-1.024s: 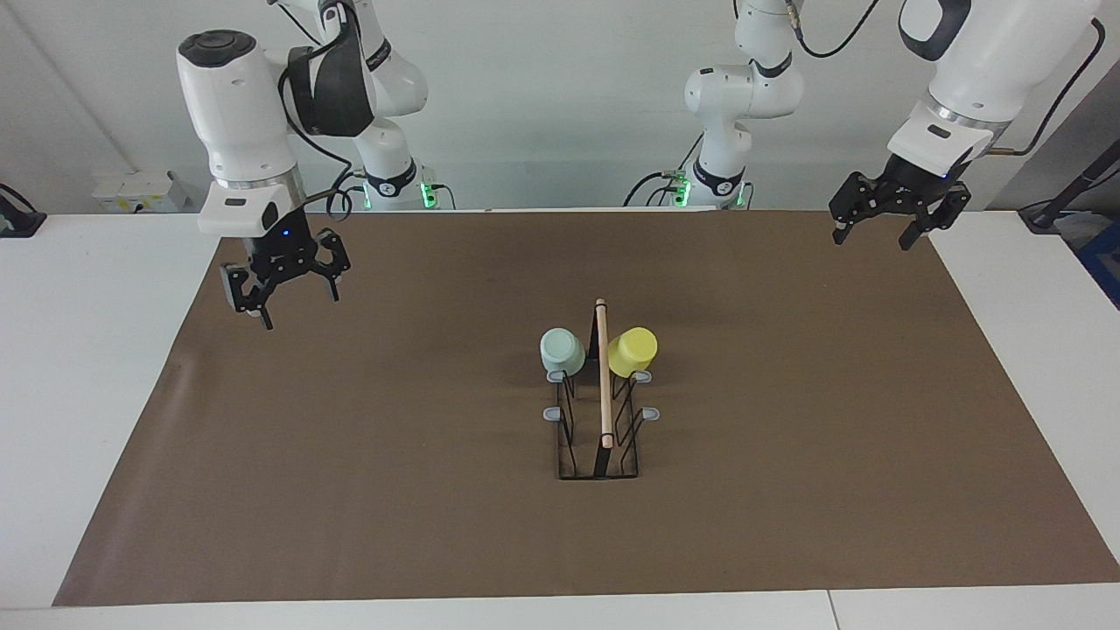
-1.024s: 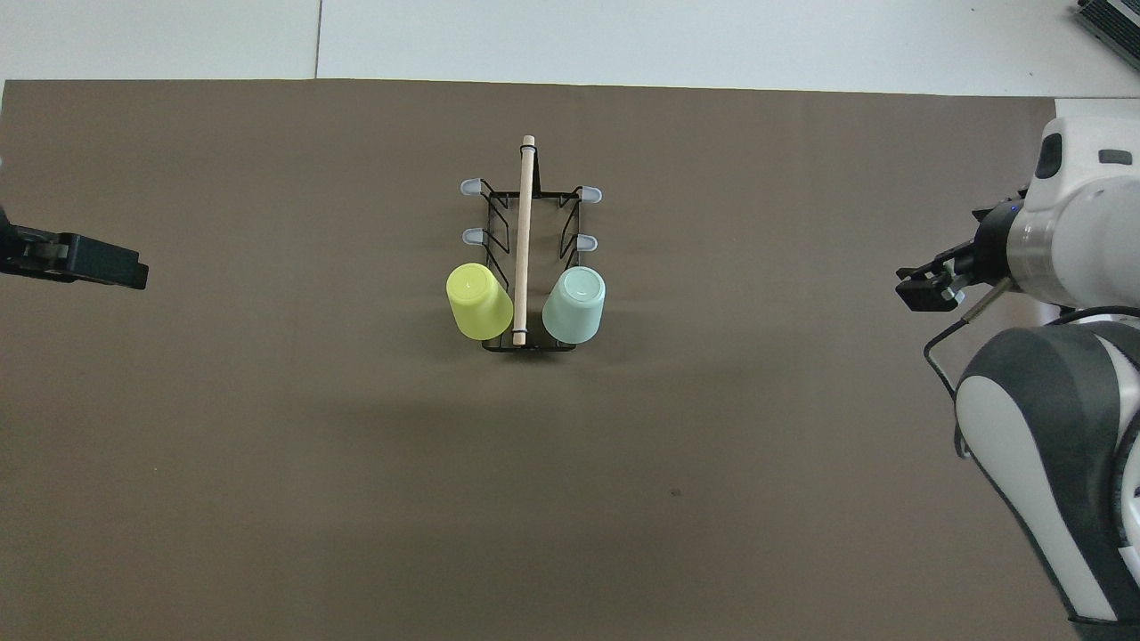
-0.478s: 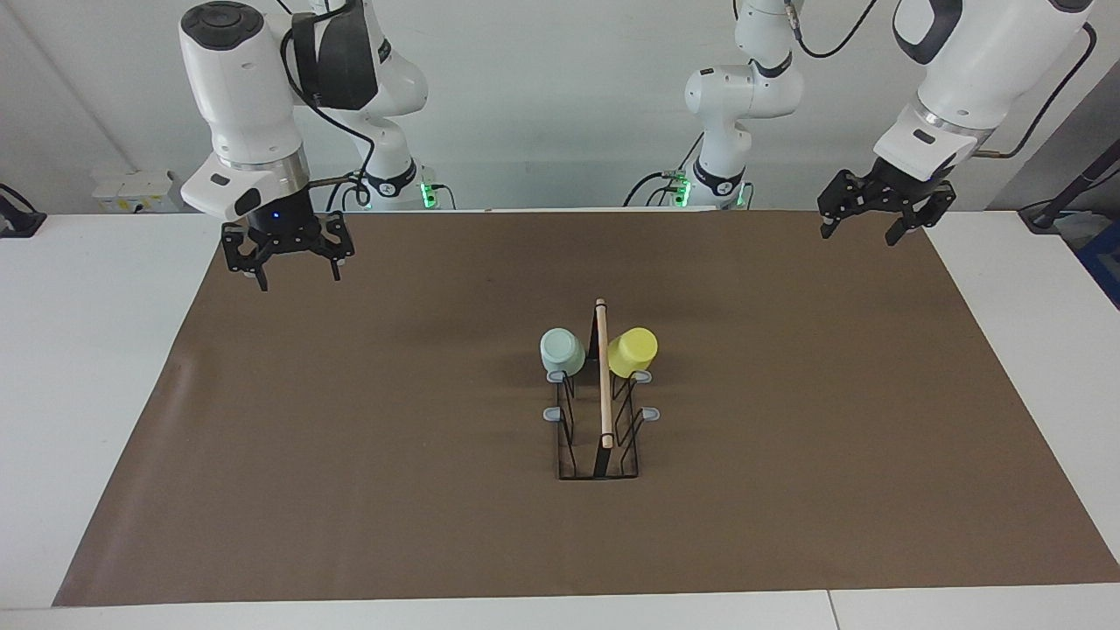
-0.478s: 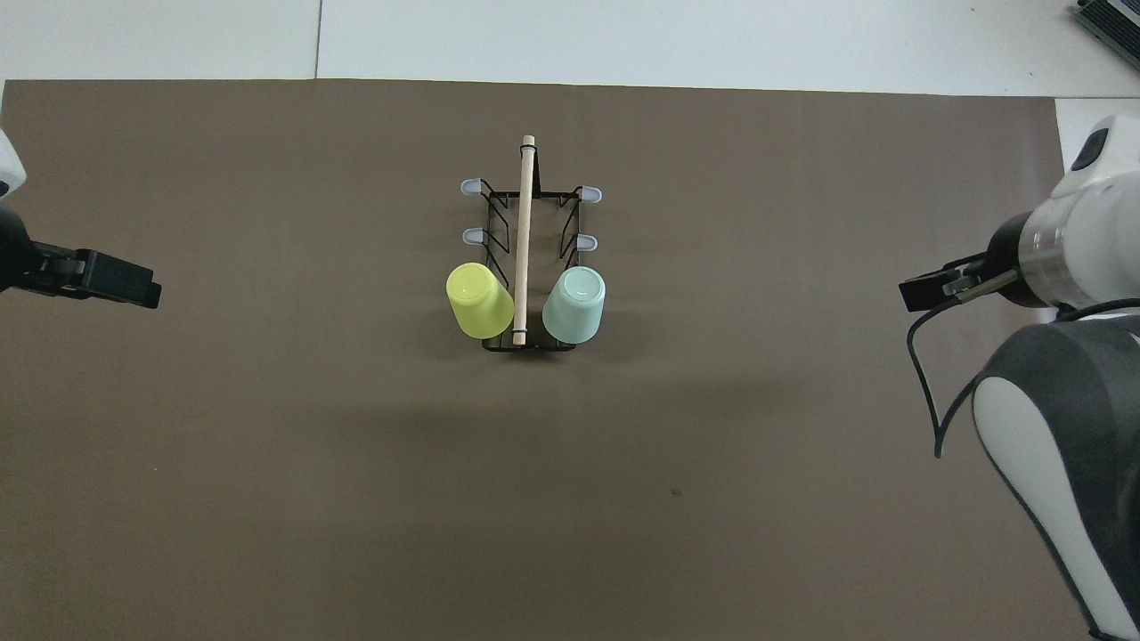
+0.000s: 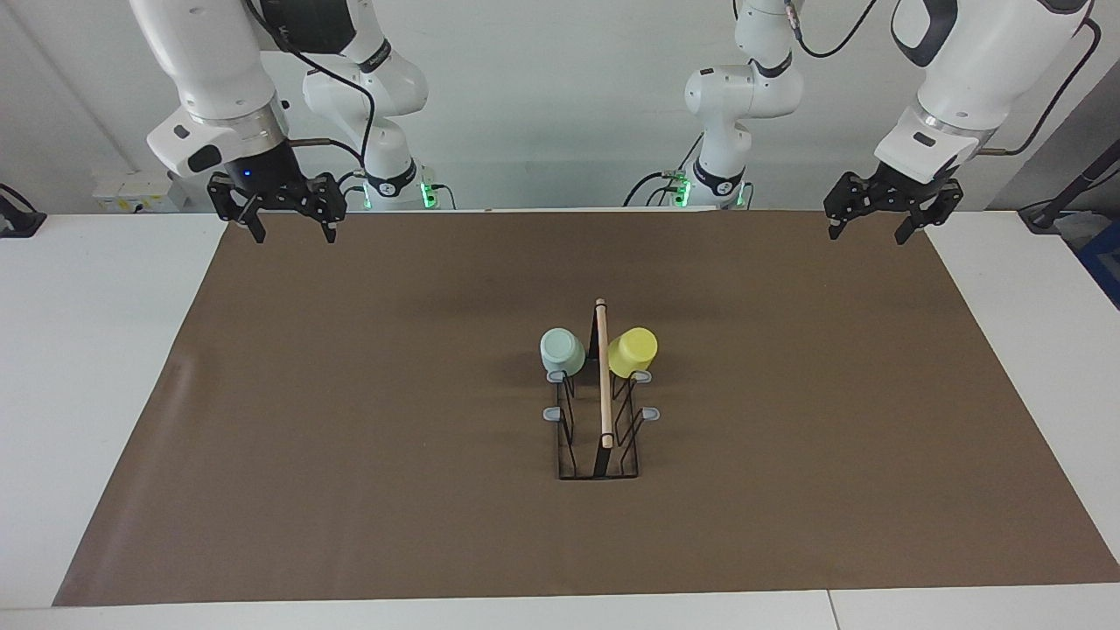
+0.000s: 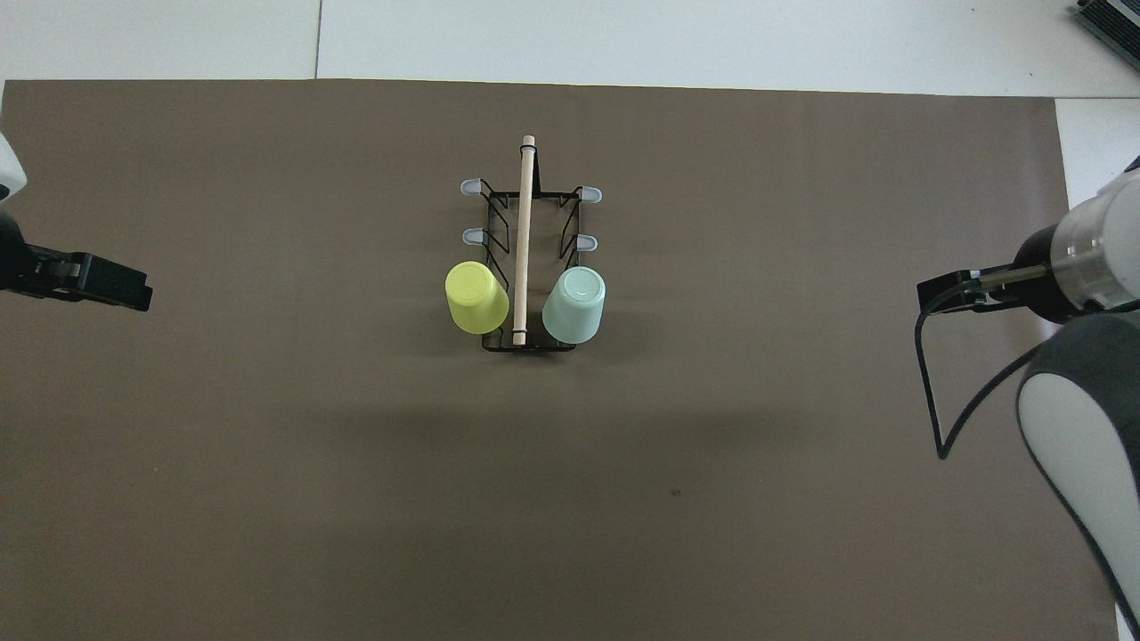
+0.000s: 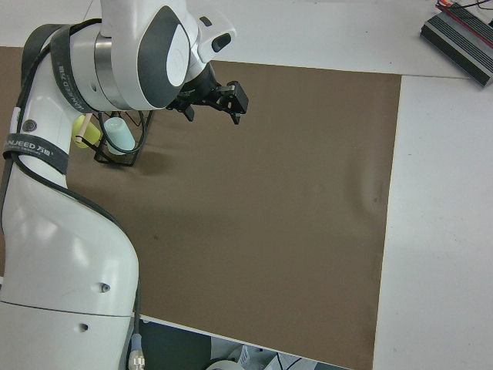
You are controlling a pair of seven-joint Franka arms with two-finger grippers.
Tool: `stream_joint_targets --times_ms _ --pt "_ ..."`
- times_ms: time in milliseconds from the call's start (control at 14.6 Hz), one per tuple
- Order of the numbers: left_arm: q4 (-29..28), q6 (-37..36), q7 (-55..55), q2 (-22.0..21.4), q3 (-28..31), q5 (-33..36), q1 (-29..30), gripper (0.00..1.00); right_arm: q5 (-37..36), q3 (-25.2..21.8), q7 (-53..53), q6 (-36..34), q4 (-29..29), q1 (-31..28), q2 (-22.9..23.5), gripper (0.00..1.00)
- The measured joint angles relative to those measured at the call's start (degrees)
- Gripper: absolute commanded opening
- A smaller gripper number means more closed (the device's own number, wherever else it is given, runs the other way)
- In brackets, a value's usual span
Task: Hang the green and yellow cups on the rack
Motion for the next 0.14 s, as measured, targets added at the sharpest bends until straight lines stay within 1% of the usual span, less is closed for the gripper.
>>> stream_joint_targets --times_ms 137 --pt "0.01 0.0 0.0 0.0 -0.08 0.01 0.0 1.0 1.73 -0.48 0.66 -3.74 2.54 -1.04 0.0 1.0"
